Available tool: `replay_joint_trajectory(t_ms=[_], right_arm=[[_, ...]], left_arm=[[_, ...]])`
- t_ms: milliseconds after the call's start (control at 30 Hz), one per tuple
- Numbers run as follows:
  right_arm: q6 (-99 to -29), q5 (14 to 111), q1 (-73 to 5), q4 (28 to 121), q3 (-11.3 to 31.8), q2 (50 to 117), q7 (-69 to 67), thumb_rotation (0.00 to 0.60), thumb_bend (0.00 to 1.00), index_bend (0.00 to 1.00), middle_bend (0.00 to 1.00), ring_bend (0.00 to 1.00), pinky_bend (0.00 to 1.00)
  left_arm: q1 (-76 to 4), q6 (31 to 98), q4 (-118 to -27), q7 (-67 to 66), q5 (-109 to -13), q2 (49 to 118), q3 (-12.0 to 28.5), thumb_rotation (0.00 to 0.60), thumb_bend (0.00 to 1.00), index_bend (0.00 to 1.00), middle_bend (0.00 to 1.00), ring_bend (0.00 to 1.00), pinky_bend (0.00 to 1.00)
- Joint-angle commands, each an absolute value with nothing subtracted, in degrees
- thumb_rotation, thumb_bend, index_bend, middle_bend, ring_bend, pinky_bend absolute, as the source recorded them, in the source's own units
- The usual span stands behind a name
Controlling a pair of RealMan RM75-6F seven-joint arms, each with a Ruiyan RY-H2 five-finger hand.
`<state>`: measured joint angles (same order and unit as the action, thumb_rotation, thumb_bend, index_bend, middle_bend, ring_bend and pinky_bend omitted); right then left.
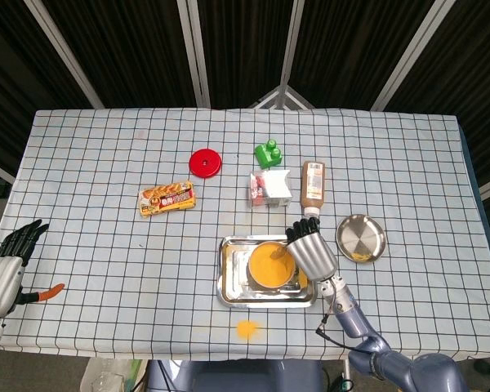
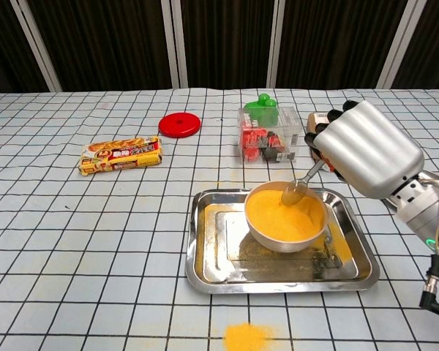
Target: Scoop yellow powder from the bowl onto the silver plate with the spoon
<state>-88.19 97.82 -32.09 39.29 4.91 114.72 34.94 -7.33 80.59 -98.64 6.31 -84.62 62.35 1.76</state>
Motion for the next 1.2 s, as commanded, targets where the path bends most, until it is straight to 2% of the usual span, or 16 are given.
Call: replay_joint_trajectory(t_ms=[33,333,467,833,1000,1200], right_arm=[[-89.0,98.3,-31.7,40.4,4.3,113.9,35.2,0.600,0.68,0.81,0.60,0.50,0.50],[-91.7,99.4,-29.9,47.2,3.3,109.7,37.5,0.600,0.68,0.81,0.60,0.50,0.50],[-90.6,100.0,-29.0,49.3,1.8,107.3,39.9,0.600,0.68,0.81,0.60,0.50,0.50],[-89.3,100.2,-28.8,52.5,1.9,105.9,41.2,0.600,0.68,0.81,0.60,0.50,0.50],[-89.8,99.4,-29.1,55.1,3.8,105.4,40.4,0.600,0.68,0.81,0.60,0.50,0.50],[-88.6,96.6,-30.0,56.6,7.7,101.7,41.0,0.600,0.68,0.81,0.60,0.50,0.50]], left_arm=[[-7.3,80.7,-98.7,6.3,-84.8,62.3,1.7,0.600,0.00,0.00,0.00,0.00,0.00],[-7.1,81.2,-98.7,6.3,-85.2,62.3,1.6,0.600,0.00,0.00,0.00,0.00,0.00],[-7.1,81.2,-98.7,6.1,-85.1,62.4,1.7,0.600,0.00,0.00,0.00,0.00,0.00],[-7.2,80.9,-98.7,5.6,-84.7,62.7,1.8,0.600,0.00,0.00,0.00,0.00,0.00],[-7.3,80.6,-98.7,5.7,-84.5,62.7,1.8,0.600,0.00,0.00,0.00,0.00,0.00],[-7.2,80.9,-98.9,6.0,-84.6,62.5,1.7,0.600,0.00,0.00,0.00,0.00,0.00]])
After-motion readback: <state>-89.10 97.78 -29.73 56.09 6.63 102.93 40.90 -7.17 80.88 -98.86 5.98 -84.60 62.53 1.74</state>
